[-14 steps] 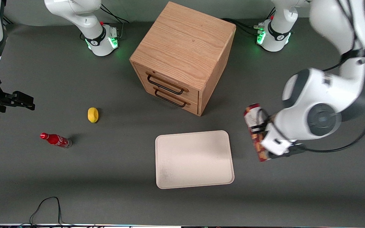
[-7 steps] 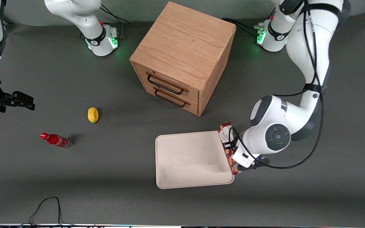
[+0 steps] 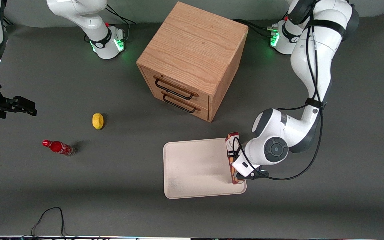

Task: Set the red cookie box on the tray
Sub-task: 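Lower the box upright onto the tray and open the left gripper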

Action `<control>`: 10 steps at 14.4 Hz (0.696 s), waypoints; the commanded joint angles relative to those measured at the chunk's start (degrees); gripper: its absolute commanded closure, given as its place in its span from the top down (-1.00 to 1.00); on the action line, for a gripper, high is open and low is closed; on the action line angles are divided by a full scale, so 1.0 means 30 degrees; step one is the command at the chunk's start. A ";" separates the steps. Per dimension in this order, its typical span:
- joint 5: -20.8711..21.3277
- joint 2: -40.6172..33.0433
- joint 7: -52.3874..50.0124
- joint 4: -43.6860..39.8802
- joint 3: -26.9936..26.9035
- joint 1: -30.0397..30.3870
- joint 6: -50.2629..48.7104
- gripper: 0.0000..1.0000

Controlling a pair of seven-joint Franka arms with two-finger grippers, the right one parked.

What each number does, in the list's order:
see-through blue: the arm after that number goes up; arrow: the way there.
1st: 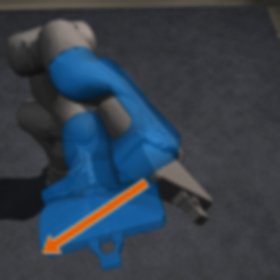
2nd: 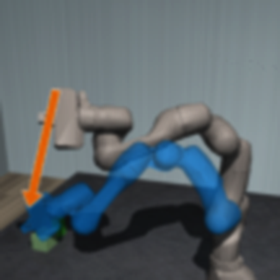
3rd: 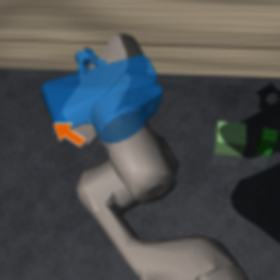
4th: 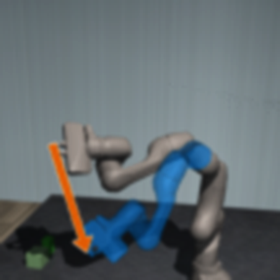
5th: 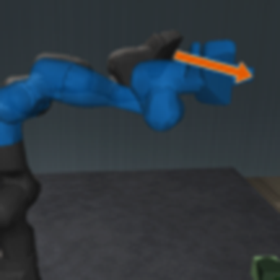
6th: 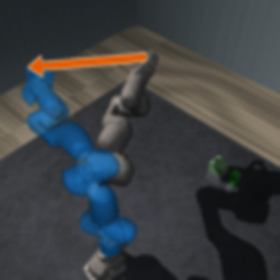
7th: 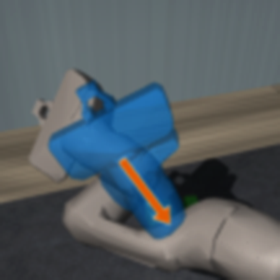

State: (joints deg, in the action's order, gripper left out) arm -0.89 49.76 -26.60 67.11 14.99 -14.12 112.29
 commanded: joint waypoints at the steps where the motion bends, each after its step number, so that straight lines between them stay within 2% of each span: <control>1: 0.0180 -0.0120 0.0313 0.0479 -0.0163 -0.0186 0.0800 -1.00; 10: 0.0181 -0.0004 -0.0039 0.0921 -0.0222 -0.0127 0.1242 -1.00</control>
State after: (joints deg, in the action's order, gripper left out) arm -0.82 49.90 -26.36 69.37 14.78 -14.12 114.77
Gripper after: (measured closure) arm 0.969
